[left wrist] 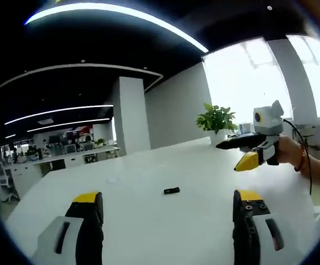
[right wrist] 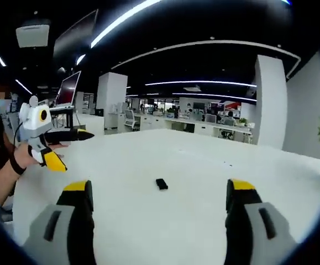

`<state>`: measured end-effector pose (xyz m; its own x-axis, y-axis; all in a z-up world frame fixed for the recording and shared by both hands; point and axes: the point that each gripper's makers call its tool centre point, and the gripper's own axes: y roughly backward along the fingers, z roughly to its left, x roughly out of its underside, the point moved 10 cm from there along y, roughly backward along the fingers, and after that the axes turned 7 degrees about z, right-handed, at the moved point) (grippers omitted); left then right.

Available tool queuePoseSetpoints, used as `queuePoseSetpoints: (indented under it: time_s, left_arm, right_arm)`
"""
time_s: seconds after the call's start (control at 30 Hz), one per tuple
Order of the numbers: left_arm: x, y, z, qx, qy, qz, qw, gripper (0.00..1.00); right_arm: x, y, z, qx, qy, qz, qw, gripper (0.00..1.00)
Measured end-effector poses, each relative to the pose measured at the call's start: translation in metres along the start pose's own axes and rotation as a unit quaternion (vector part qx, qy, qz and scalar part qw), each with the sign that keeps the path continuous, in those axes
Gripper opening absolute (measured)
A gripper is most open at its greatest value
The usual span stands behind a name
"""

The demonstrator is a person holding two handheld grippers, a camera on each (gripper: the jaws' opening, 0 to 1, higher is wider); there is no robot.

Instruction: Snap the two parts of the plastic buckle together until the buckle closes and remains connected.

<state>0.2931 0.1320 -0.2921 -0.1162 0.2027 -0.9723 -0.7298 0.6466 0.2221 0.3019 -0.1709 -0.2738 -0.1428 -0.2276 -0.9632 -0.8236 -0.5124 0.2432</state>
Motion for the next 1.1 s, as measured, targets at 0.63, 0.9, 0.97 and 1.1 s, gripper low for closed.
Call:
queuePoseSetpoints:
  time_s: [0.63, 0.9, 0.97, 1.1]
  left_arm:
    - [0.011, 0.027, -0.023, -0.008, 0.012, -0.028, 0.9995, 0.99]
    - [0.012, 0.026, -0.021, -0.009, 0.015, -0.028, 0.9995, 0.99]
    - [0.012, 0.026, -0.021, -0.010, 0.012, -0.026, 0.9995, 0.99]
    - [0.012, 0.026, -0.023, 0.002, 0.024, -0.048, 0.9985, 0.99]
  right_arm:
    - [0.015, 0.055, 0.030, 0.013, 0.030, -0.011, 0.9994, 1.00]
    - [0.016, 0.051, 0.030, 0.013, 0.028, -0.011, 0.9995, 1.00]
    - [0.017, 0.050, 0.030, 0.013, 0.031, -0.010, 0.9994, 1.00]
    - [0.019, 0.049, 0.031, 0.014, 0.026, -0.007, 0.9995, 1.00]
